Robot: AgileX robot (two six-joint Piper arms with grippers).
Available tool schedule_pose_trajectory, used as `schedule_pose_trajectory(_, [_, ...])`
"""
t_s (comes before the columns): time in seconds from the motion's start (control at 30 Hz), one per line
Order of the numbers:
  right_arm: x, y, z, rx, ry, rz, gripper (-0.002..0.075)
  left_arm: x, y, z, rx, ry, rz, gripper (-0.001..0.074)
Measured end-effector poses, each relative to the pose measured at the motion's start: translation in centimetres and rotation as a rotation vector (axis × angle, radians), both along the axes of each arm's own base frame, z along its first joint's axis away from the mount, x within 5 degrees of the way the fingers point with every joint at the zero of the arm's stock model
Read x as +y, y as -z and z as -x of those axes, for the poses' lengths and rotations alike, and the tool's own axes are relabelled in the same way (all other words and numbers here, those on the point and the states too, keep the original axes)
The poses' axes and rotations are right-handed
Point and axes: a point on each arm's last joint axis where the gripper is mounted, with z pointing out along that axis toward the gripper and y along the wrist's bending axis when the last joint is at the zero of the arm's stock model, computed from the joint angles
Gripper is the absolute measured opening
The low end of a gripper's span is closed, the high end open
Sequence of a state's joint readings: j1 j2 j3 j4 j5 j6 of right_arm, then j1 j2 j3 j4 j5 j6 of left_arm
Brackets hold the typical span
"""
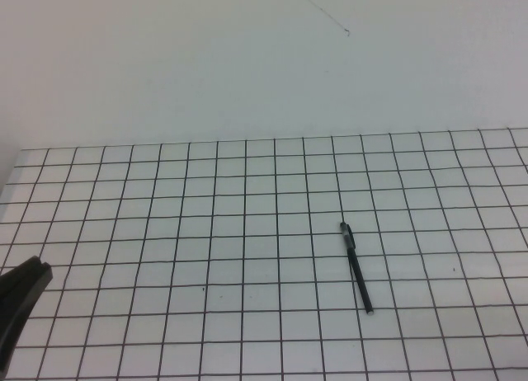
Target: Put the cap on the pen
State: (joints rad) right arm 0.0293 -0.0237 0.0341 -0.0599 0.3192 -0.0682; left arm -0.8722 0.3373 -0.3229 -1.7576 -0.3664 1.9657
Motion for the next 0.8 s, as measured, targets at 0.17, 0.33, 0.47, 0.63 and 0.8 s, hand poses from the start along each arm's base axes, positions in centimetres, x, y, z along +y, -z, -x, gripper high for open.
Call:
schedule_pose_trajectory(0.17, [0.0, 0.0, 0.0, 0.000, 0.000, 0.000, -0.0003, 0.0, 0.0, 0.0, 0.006, 0.000, 0.012, -0.0001])
schedule_pose_trajectory(0.33, [0.0, 0.0, 0.0, 0.000, 0.000, 0.000, -0.0003, 0.5, 0.2, -0.3, 0.002, -0.071, 0.013, -0.0001])
schedule_pose_trajectory(0.47, [0.0, 0.0, 0.0, 0.000, 0.000, 0.000, -0.0003, 1.0, 0.8, -0.2, 0.006, -0.126, 0.058, -0.0001])
schedule_pose_trajectory(0.63, [0.0, 0.0, 0.0, 0.000, 0.000, 0.000, -0.0003, 1.8, 1.0, 1.5, -0.089, -0.136, 0.120, -0.0001])
schedule_pose_trajectory(0.8, [0.0, 0.0, 0.0, 0.000, 0.000, 0.000, -0.0003, 2.7, 1.5, 3.7, -0.223, -0.166, 0.170, -0.0001])
